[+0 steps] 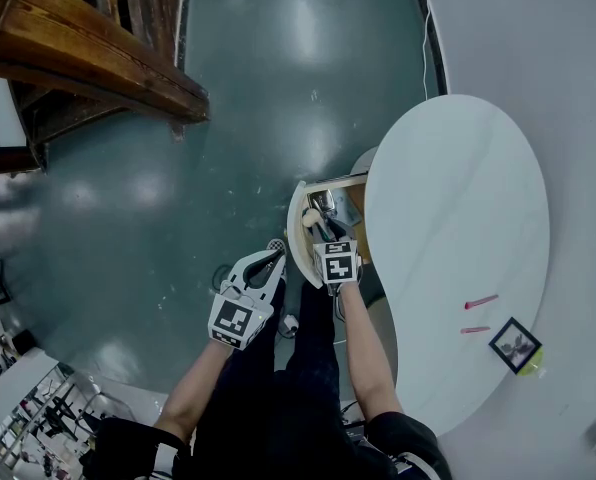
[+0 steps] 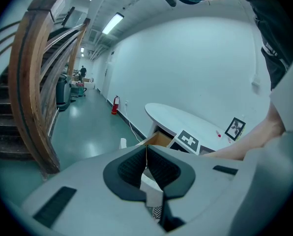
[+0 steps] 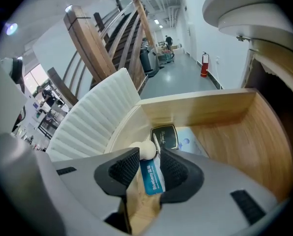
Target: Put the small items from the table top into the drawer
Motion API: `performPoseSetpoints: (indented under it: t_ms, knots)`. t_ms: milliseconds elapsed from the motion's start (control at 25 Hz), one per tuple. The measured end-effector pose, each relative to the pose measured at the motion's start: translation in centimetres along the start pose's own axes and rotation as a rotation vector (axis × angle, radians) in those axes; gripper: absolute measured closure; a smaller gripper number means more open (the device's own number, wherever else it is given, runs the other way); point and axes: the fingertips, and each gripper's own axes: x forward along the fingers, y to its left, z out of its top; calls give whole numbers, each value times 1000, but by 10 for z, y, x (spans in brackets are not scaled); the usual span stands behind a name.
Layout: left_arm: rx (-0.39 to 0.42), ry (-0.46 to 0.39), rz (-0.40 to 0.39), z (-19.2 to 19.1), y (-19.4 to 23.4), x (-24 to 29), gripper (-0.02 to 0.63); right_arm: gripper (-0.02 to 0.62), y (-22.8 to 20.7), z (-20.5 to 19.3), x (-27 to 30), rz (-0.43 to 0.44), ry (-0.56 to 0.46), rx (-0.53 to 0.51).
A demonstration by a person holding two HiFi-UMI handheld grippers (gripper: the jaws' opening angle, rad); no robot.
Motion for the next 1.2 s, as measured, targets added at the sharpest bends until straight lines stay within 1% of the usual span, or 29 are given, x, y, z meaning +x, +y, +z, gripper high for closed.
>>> performPoseSetpoints:
  t_ms: [280, 560, 600, 680, 760, 960, 1200]
  knots:
    - [6, -1, -4, 0, -3, -3, 584, 468, -2, -2, -4, -19, -1, 11]
    - [24, -15, -15, 10, -10, -5, 584, 469, 0, 6, -24, -37, -32, -10]
    - [26, -18, -18, 13, -11, -5, 584, 473, 2, 9, -29, -37, -42, -5]
    - [35, -25, -23, 20, -14, -7, 584, 524, 5, 15, -38, -46, -62, -4]
    - [48, -32, -31, 27, -17, -9, 584, 542, 8, 18, -47, -54, -79, -12]
    - [73, -53, -44, 46, -24, -18, 584, 552, 18, 29, -71, -62, -116, -20]
    - [106, -82, -68, 71, -35, -32, 584, 554, 30, 54, -107, -74, -177, -12]
